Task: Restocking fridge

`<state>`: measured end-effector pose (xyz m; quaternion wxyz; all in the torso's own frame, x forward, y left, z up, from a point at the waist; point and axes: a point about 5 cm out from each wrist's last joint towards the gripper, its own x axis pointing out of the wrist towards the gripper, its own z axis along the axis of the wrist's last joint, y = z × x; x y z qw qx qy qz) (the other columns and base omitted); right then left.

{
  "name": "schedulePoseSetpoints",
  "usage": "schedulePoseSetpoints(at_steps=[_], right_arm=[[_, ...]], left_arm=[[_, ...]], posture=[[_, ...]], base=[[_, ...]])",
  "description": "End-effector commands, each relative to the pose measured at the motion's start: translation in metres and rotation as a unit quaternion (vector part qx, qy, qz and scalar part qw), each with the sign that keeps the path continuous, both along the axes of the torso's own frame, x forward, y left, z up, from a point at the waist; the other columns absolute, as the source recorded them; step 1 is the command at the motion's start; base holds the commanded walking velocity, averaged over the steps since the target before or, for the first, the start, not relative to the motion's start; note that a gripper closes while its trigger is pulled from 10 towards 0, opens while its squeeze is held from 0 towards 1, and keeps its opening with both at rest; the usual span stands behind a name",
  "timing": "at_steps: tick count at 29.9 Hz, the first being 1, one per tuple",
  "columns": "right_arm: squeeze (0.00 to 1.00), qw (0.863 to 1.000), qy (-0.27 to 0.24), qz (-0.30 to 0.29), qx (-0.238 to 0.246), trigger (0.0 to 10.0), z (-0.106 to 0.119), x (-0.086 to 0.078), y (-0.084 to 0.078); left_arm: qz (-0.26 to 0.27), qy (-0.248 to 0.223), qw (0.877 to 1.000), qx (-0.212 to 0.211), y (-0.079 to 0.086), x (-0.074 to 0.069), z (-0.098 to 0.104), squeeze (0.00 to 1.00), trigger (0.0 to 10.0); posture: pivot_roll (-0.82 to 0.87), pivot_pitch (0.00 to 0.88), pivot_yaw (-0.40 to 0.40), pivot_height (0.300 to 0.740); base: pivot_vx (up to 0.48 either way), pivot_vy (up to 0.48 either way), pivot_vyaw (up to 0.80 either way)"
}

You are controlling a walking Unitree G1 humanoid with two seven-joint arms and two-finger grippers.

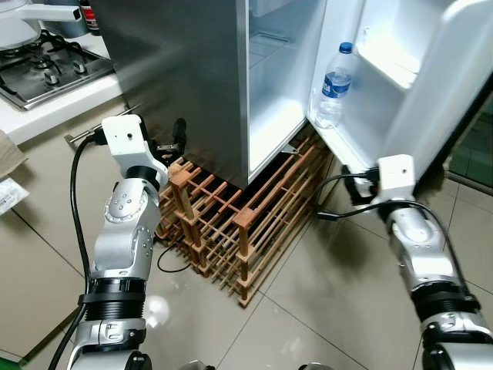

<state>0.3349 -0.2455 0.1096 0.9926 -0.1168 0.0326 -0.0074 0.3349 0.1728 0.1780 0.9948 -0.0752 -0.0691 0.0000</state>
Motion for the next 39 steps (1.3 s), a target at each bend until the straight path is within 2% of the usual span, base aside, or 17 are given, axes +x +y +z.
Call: schedulePoseSetpoints(at_steps=[1, 2, 5, 9, 10, 11, 14, 15, 16, 18, 19, 22, 25, 31, 34, 38, 39], right_arm=[[0.03, 0.999, -0.006, -0.031, -0.021, 10.0, 0.004, -0.004, -0.02], [0.04, 0.998, -0.006, -0.057, -0.03, 10.0, 0.004, -0.009, -0.035], [0.04, 0.993, -0.022, -0.105, -0.053, 10.0, 0.01, -0.021, -0.066], [0.03, 0.991, -0.055, -0.109, -0.05, 10.0, 0.02, -0.024, -0.065], [0.01, 0.992, -0.078, -0.095, -0.038, 10.0, 0.025, -0.023, -0.051], [0.01, 0.992, -0.078, -0.095, -0.038, 10.0, 0.025, -0.023, -0.051], [0.0, 0.992, -0.098, -0.072, -0.013, 10.0, 0.025, -0.023, -0.026], [0.0, 0.994, -0.107, -0.036, 0.004, 10.0, 0.024, -0.021, -0.004], [0.0, 0.994, -0.107, -0.036, 0.004, 10.0, 0.024, -0.021, -0.004], [0.02, 0.994, -0.106, 0.022, 0.012, 10.0, 0.022, -0.018, 0.021], [0.02, 0.994, -0.106, 0.022, 0.012, 10.0, 0.022, -0.018, 0.021], [0.02, 0.993, -0.097, 0.071, 0.009, 10.0, 0.022, -0.009, 0.042], [0.02, 0.992, -0.087, 0.088, 0.001, 10.0, 0.029, 0.006, 0.047], [0.02, 0.993, -0.081, 0.082, -0.019, 10.0, 0.037, 0.021, 0.039], [0.02, 0.995, -0.079, 0.042, -0.035, 10.0, 0.045, 0.03, 0.019], [0.01, 0.996, -0.077, 0.023, -0.04, 10.0, 0.046, 0.031, 0.011], [0.01, 0.996, -0.075, 0.003, -0.045, 10.0, 0.047, 0.031, 0.001]], left_arm=[[-0.006, 0.005, 1.0, 0.004, -0.003, 0.001, 0.0, 0.0, 10.0], [-0.01, 0.005, 1.0, 0.004, -0.005, 0.002, 0.0, 0.0, 10.0], [-0.016, 0.008, 1.0, 0.003, -0.009, 0.003, -0.001, 0.0, 10.0], [-0.018, 0.012, 1.0, 0.004, -0.011, 0.004, -0.003, 0.0, 10.0], [-0.016, 0.013, 1.0, 0.007, -0.012, 0.005, -0.004, 0.0, 10.0], [-0.016, 0.013, 1.0, 0.007, -0.012, 0.005, -0.004, 0.0, 10.0], [-0.007, 0.015, 1.0, 0.009, -0.012, 0.007, -0.005, 0.0, 10.0], [-0.002, 0.018, 1.0, 0.008, -0.011, 0.008, -0.007, 0.0, 10.0], [-0.002, 0.018, 1.0, 0.008, -0.011, 0.008, -0.007, 0.0, 10.0], [0.001, 0.019, 1.0, 0.008, -0.011, 0.01, -0.007, 0.0, 10.0], [0.001, 0.019, 1.0, 0.008, -0.011, 0.01, -0.007, 0.0, 10.0], [0.005, 0.017, 1.0, 0.01, -0.009, 0.012, -0.007, 0.0, 10.0], [0.016, 0.013, 1.0, 0.018, -0.002, 0.012, -0.005, 0.0, 10.0], [0.026, 0.014, 0.999, 0.027, 0.005, 0.01, -0.004, 0.0, 10.0], [0.032, 0.013, 0.999, 0.036, 0.012, 0.009, -0.003, 0.0, 10.0], [0.033, 0.014, 0.999, 0.038, 0.013, 0.008, -0.003, 0.0, 10.0], [0.031, 0.015, 0.999, 0.041, 0.012, 0.008, -0.003, 0.0, 10.0]], posture=[[-0.09, 0.046, 0.096, 0.74], [-0.09, 0.048, 0.098, 0.74], [-0.11, 0.053, 0.104, 0.74], [-0.13, 0.052, 0.103, 0.74], [-0.13, 0.049, 0.098, 0.74], [-0.13, 0.049, 0.098, 0.74], [-0.14, 0.047, 0.093, 0.74], [-0.14, 0.045, 0.086, 0.74], [-0.14, 0.045, 0.086, 0.74], [-0.14, 0.043, 0.084, 0.74], [-0.14, 0.043, 0.084, 0.74], [-0.13, 0.041, 0.083, 0.74], [-0.1, 0.044, 0.086, 0.74], [-0.07, 0.048, 0.09, 0.74], [-0.05, 0.056, 0.101, 0.74], [-0.05, 0.06, 0.107, 0.74], [-0.05, 0.066, 0.114, 0.74]], base=[[0.0, 0.0, 0.0], [0.0, 0.0, 0.0], [0.0, 0.0, 0.0], [0.0, 0.0, 0.0], [0.0, 0.0, 0.0], [0.0, 0.0, 0.0], [0.0, 0.0, 0.0], [0.0, 0.0, 0.0], [0.0, 0.0, 0.0], [0.0, 0.0, 0.0], [0.0, 0.0, 0.0], [0.0, 0.0, 0.0], [0.0, 0.0, 0.0], [0.0, 0.0, 0.0], [0.0, 0.0, 0.0], [0.0, 0.0, 0.0], [0.0, 0.0, 0.0]])
